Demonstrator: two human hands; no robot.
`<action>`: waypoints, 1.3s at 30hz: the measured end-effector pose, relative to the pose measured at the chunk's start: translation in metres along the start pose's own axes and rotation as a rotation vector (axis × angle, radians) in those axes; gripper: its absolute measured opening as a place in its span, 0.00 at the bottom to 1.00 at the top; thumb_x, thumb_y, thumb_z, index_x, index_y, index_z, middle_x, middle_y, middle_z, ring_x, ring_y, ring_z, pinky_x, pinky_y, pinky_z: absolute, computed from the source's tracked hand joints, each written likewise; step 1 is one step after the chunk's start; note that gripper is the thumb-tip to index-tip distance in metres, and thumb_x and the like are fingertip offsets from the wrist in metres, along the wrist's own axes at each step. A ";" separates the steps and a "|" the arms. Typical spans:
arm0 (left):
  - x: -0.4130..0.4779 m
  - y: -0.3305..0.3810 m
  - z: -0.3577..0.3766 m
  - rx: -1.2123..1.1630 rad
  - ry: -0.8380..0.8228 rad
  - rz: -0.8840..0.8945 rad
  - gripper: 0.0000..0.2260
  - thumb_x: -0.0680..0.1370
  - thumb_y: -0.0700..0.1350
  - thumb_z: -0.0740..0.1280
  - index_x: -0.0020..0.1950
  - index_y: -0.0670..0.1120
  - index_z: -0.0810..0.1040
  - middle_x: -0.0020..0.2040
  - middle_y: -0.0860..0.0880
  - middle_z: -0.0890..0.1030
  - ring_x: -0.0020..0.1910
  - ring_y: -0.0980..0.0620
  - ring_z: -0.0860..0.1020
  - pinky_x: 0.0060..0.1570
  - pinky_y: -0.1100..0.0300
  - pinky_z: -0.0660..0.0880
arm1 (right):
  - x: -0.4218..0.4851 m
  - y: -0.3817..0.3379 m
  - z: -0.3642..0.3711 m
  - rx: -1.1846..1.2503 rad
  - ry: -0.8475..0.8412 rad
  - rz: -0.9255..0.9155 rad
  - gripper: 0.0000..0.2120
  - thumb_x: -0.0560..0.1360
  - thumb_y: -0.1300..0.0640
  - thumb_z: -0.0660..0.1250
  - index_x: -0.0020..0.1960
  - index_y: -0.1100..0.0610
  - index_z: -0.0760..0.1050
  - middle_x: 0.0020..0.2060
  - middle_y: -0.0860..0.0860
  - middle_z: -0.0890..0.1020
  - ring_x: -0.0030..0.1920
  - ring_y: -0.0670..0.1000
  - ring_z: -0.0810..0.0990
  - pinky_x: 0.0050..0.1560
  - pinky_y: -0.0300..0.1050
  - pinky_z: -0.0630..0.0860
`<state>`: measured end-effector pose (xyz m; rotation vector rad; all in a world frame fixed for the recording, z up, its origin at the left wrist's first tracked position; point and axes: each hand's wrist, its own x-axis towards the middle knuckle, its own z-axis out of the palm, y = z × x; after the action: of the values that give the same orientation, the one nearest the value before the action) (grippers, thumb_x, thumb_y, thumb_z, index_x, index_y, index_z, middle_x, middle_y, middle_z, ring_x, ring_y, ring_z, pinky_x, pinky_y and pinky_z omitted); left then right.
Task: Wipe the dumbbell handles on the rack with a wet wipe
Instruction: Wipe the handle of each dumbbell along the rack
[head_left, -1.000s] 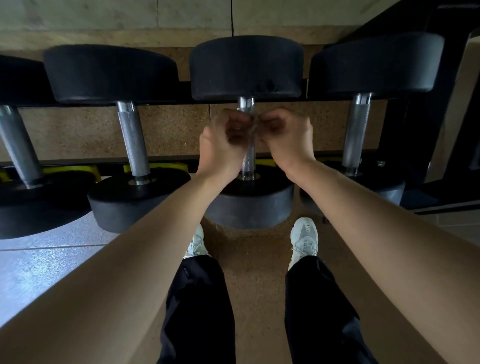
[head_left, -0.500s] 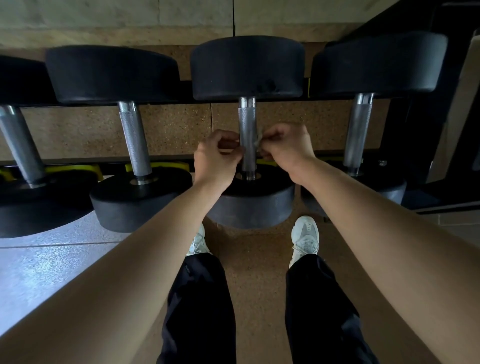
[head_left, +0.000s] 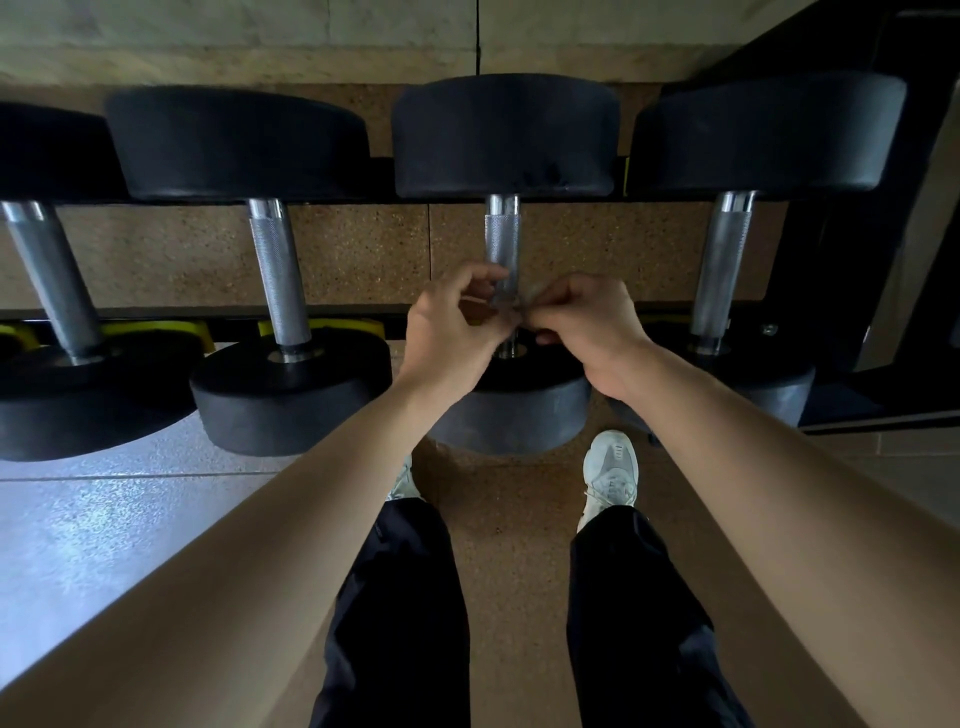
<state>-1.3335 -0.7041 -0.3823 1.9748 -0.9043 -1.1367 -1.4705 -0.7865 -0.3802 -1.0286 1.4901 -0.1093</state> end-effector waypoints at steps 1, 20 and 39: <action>-0.002 0.001 -0.001 -0.003 -0.045 0.014 0.15 0.74 0.40 0.77 0.59 0.49 0.82 0.53 0.55 0.84 0.53 0.61 0.81 0.54 0.67 0.77 | -0.002 -0.002 0.000 0.091 -0.023 0.008 0.08 0.69 0.66 0.78 0.44 0.60 0.80 0.39 0.53 0.85 0.39 0.49 0.84 0.37 0.37 0.79; 0.027 0.017 -0.012 -0.042 0.034 0.044 0.11 0.75 0.44 0.77 0.56 0.48 0.85 0.48 0.57 0.86 0.46 0.62 0.84 0.49 0.62 0.82 | 0.008 -0.035 0.008 0.342 -0.098 -0.075 0.09 0.76 0.63 0.73 0.55 0.64 0.81 0.49 0.58 0.87 0.50 0.55 0.87 0.53 0.54 0.84; 0.064 0.015 0.013 -0.284 0.340 -0.277 0.05 0.77 0.45 0.75 0.41 0.50 0.85 0.38 0.54 0.85 0.37 0.60 0.83 0.40 0.61 0.80 | 0.034 -0.039 0.026 0.477 0.319 0.035 0.07 0.75 0.66 0.74 0.43 0.54 0.81 0.38 0.49 0.85 0.36 0.45 0.81 0.38 0.37 0.79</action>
<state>-1.3239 -0.7675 -0.4026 2.0089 -0.2833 -0.9702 -1.4228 -0.8182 -0.3881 -0.6152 1.6585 -0.5971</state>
